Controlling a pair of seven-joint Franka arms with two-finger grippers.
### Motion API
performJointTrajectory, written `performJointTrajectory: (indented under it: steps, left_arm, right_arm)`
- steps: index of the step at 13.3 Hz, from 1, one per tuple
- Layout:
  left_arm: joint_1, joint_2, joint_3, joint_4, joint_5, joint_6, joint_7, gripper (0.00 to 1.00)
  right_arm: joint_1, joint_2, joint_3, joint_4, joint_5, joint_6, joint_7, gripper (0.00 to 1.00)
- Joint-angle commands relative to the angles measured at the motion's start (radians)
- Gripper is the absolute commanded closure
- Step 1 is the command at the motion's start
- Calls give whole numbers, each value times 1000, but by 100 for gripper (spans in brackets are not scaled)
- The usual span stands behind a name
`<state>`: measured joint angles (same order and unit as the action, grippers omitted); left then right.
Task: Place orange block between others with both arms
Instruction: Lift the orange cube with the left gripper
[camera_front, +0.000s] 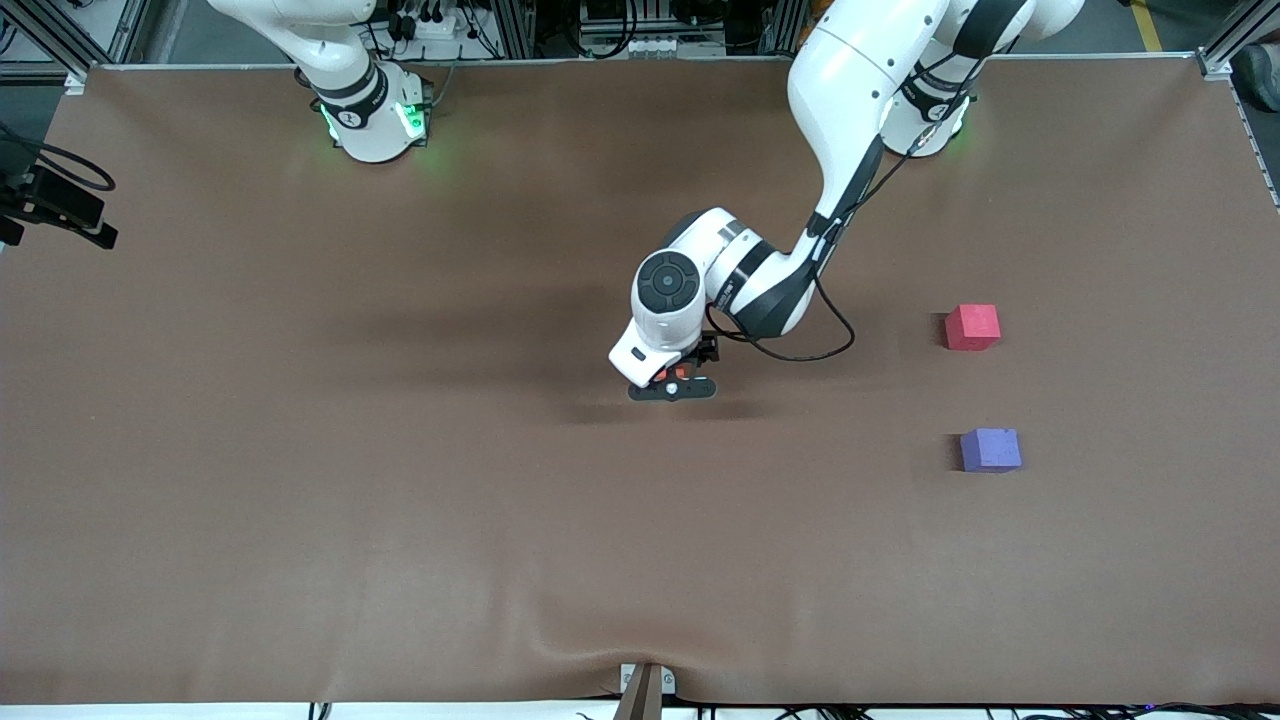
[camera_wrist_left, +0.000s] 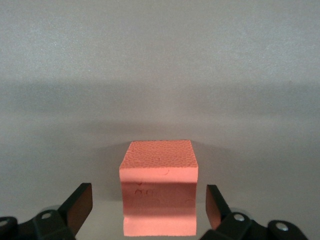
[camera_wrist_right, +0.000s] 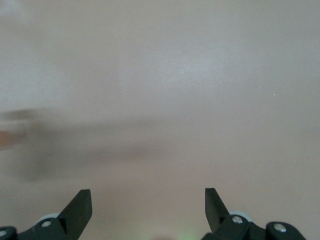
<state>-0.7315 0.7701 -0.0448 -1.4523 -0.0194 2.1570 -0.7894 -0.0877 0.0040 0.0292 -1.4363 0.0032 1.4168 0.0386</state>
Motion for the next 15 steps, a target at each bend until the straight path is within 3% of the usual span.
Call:
performJointTrajectory:
  steps: [1, 15]
  left_arm:
    - [-5, 14, 2, -3, 12, 26, -45, 2]
    - [-5, 28, -1, 3, -13, 26, -103, 14]
  right_arm:
    - [-18, 4, 15, 22, 3, -12, 92, 0]
    - [-14, 10, 18, 22, 6, -15, 101, 0]
